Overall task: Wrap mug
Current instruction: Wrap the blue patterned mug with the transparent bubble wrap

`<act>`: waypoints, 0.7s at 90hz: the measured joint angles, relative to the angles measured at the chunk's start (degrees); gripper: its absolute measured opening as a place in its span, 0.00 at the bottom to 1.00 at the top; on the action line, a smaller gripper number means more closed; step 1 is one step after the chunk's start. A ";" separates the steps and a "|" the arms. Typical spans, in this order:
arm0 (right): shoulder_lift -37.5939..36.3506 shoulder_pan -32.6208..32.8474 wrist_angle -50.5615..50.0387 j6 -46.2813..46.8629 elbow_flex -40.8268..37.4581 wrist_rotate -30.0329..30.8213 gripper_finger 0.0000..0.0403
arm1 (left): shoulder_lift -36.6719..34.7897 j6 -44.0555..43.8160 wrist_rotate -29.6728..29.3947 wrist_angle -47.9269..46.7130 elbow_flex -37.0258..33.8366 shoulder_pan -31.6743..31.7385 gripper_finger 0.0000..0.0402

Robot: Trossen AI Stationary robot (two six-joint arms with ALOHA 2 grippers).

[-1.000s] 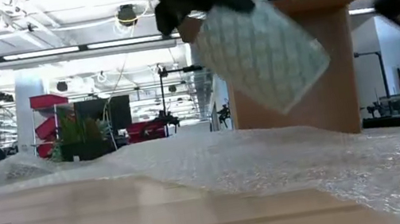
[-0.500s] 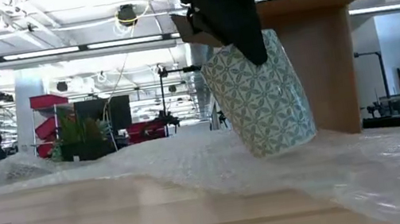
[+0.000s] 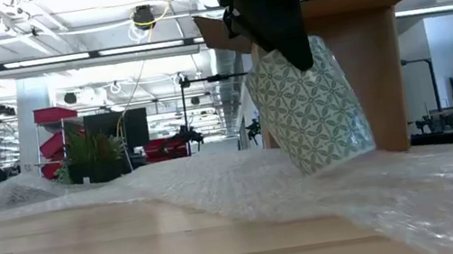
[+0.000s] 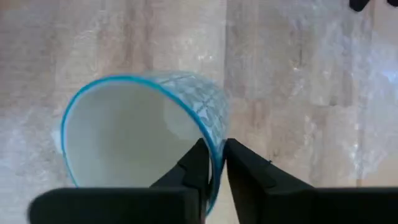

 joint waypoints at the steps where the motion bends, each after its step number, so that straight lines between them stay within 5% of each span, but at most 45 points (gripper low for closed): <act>1: 0.00 -0.01 0.01 0.00 0.00 0.00 0.29 | -0.01 -0.01 0.03 -0.03 0.00 0.00 0.14; 22: 0.00 0.31 0.17 0.04 0.00 -0.07 0.29 | -0.05 -0.31 0.26 -0.16 0.00 -0.04 0.26; 63: 0.00 1.07 -0.62 0.04 0.00 0.43 0.29 | -4.78 -3.68 0.12 -0.54 0.00 -0.98 0.27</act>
